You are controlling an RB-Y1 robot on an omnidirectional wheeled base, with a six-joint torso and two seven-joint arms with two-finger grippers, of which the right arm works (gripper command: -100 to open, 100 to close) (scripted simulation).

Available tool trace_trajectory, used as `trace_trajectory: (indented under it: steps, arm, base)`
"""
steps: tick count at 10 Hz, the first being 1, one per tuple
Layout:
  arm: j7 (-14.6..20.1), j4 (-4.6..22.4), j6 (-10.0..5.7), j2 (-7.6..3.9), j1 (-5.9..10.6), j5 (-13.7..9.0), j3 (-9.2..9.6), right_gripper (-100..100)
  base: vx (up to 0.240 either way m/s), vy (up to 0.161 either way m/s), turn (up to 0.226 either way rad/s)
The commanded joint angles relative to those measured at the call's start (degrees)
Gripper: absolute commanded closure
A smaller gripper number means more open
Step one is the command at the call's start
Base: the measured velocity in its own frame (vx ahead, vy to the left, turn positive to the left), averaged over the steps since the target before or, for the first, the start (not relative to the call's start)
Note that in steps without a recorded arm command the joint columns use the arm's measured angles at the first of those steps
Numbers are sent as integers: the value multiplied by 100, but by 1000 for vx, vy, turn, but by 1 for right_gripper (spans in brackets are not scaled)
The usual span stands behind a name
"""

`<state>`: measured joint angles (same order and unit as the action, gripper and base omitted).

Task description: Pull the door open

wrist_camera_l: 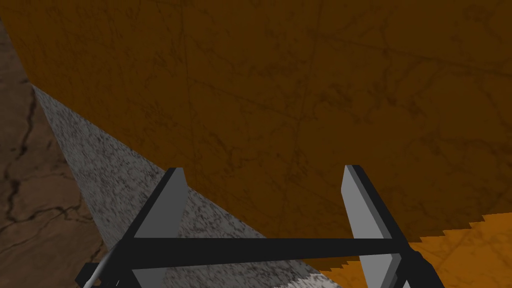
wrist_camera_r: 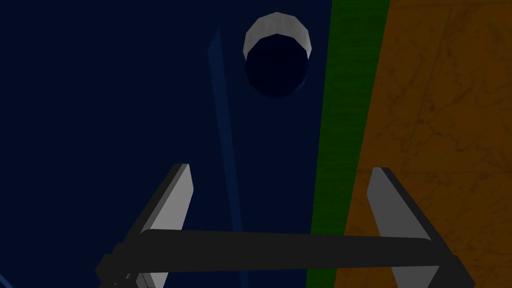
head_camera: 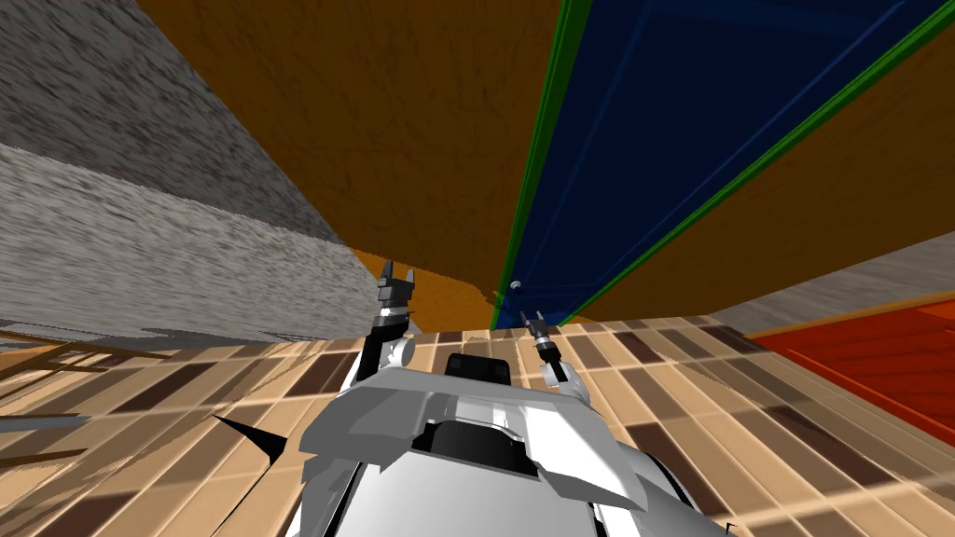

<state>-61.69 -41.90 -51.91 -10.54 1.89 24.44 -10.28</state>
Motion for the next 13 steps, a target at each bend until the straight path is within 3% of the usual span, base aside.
trace_trajectory:
  steps: [1, 3, 11, 13]
  arm:
    - [-100, 182, -59, -12, 66, 28, -18, -100]
    - [-121, 226, -71, -13, 79, 36, -22, -100]
    - [-7, 713, -595, -544, -198, -351, -570, -100]
    - [2, 745, -629, -579, -217, -376, -606, -100]
  base:
    - [55, 9, 2]
    - [45, -2, 1]
    - [185, 70, 171]
    - [158, 11, 62]
